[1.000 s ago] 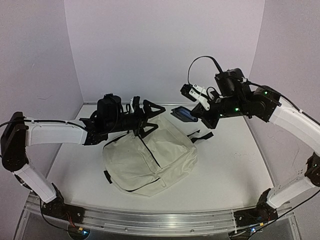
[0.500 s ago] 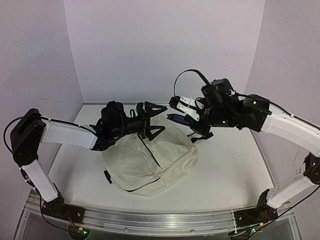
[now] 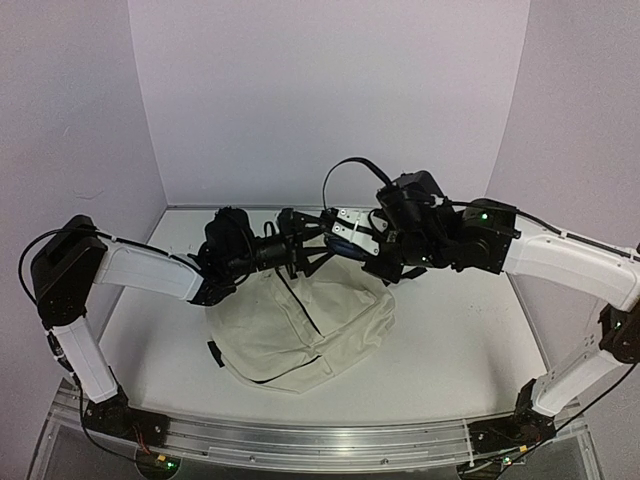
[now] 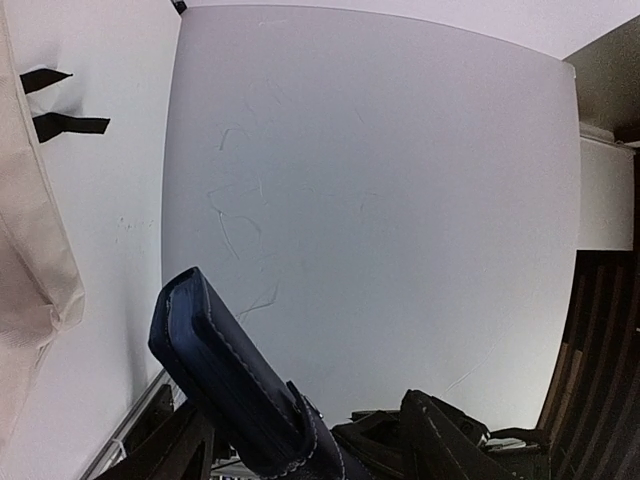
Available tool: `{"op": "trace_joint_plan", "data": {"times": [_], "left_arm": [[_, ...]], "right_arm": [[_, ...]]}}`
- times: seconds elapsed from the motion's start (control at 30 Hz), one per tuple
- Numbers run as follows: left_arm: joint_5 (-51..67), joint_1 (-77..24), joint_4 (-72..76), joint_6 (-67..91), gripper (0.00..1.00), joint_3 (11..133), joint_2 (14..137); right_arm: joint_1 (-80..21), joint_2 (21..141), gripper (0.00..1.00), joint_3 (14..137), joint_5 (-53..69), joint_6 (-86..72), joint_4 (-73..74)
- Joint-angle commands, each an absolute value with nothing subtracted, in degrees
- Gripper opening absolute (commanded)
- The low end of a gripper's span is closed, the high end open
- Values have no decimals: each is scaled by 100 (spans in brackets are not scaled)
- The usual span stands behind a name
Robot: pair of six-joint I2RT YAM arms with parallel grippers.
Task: Pack the student bag
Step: Pick up the stationery from the center of the board, then place the stationery in the student bag.
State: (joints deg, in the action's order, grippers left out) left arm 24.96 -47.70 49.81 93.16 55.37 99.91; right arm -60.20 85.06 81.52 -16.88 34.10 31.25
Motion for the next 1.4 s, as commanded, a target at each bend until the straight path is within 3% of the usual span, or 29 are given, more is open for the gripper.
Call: {"op": "trace_joint_plan", "data": {"times": [0.0,0.23,0.3,0.4,0.5,0.6,0.73,1.0,1.37], "left_arm": [[2660,-4799,5499,9474,62,5625,10032],[2568,-4783,5629,9374,30,5377,9925],[2455,-4755,5588,9297,19,5191,9806],[2217,-4684,5503,9116,14,4811,9528],[1952,-4602,5124,8759,13,4506,9149],[1647,-4509,4590,8317,12,4179,8614],[1076,-4396,4065,7646,11,3540,7724],[-14,-4367,1330,6872,1,3211,5837],[-394,-4368,1350,7578,0,2101,5176]], "right_arm": [[-6147,8564,0,8218,-1948,3538,2713],[-6181,8638,0,8205,-1979,3534,2682],[-6183,8644,5,8250,-1901,3405,2695],[-6181,8639,29,8371,-1661,3159,2810],[-6171,8681,60,8669,-1226,2808,3136],[-6158,8782,75,9027,-700,2458,3516],[-6103,9100,77,9439,-320,2025,3794],[-6024,10175,76,9739,-96,953,3797],[-6078,11549,71,10622,-66,593,3860]]}}
